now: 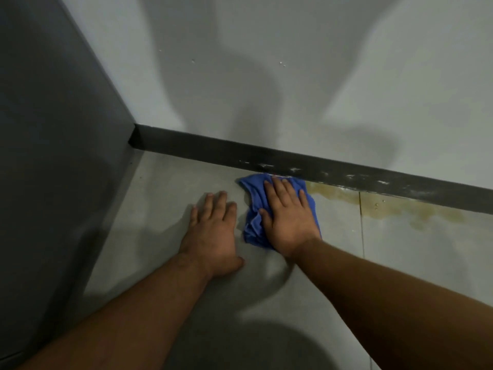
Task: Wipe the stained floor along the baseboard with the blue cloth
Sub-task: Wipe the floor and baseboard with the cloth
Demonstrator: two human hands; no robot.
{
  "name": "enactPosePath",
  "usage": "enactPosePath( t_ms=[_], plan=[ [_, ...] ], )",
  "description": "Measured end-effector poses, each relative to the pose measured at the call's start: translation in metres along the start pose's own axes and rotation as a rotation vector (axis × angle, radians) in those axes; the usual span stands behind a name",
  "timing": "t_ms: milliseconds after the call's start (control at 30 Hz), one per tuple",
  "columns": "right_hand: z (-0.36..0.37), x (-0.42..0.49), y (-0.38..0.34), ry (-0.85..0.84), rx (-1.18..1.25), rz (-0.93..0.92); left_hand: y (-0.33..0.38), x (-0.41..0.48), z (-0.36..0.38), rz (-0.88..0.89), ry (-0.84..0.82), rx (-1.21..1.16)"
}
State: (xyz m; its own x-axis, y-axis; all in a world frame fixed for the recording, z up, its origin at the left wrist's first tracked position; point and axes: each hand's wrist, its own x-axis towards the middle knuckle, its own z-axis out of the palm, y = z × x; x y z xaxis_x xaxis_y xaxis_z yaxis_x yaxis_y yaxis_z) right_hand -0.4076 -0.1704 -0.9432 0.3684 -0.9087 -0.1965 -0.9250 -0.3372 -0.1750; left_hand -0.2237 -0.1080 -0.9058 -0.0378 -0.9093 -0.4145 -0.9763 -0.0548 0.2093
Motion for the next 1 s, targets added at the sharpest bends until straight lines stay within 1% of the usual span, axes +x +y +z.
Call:
enactPosePath(
  t_ms=[67, 133, 200, 267, 333, 467, 567, 667, 800, 867, 933, 1000],
  plan=[
    [0.006, -0.009, -0.006, -0.013, -0.015, -0.043, 0.002, 0.003, 0.004, 0.077, 0.071, -0.071],
    [0.009, -0.009, -0.007, -0.038, -0.040, -0.140, 0.006, 0.006, 0.011, 0.073, 0.080, -0.128],
    [0.006, 0.000, 0.000, -0.053, -0.072, -0.226, 0.007, 0.005, 0.024, 0.067, 0.060, -0.116],
    [0.000, 0.010, 0.012, -0.060, -0.093, -0.271, 0.003, 0.002, 0.033, 0.081, 0.050, -0.061],
    [-0.006, 0.012, 0.026, -0.043, -0.081, -0.243, 0.001, 0.001, 0.034, 0.079, 0.043, -0.015],
    [-0.010, -0.005, 0.046, -0.001, -0.026, -0.046, 0.012, 0.003, 0.022, 0.040, 0.017, -0.022],
    [-0.004, -0.031, 0.043, -0.004, -0.003, 0.054, 0.029, 0.003, 0.015, 0.086, 0.034, -0.026],
    [0.001, -0.048, 0.032, -0.036, -0.014, 0.008, 0.046, 0.004, 0.014, 0.121, 0.016, -0.054],
    [-0.002, -0.030, 0.028, -0.112, -0.048, -0.197, 0.048, 0.004, 0.020, 0.097, -0.040, -0.085],
    [-0.010, -0.013, 0.033, -0.140, -0.060, -0.264, 0.045, 0.005, 0.019, 0.087, -0.045, -0.086],
    [-0.017, -0.003, 0.041, -0.147, -0.087, -0.277, 0.044, 0.004, 0.018, 0.079, -0.041, -0.065],
    [-0.022, 0.002, 0.049, -0.151, -0.084, -0.208, 0.042, 0.003, 0.017, 0.087, -0.029, -0.030]
  ],
)
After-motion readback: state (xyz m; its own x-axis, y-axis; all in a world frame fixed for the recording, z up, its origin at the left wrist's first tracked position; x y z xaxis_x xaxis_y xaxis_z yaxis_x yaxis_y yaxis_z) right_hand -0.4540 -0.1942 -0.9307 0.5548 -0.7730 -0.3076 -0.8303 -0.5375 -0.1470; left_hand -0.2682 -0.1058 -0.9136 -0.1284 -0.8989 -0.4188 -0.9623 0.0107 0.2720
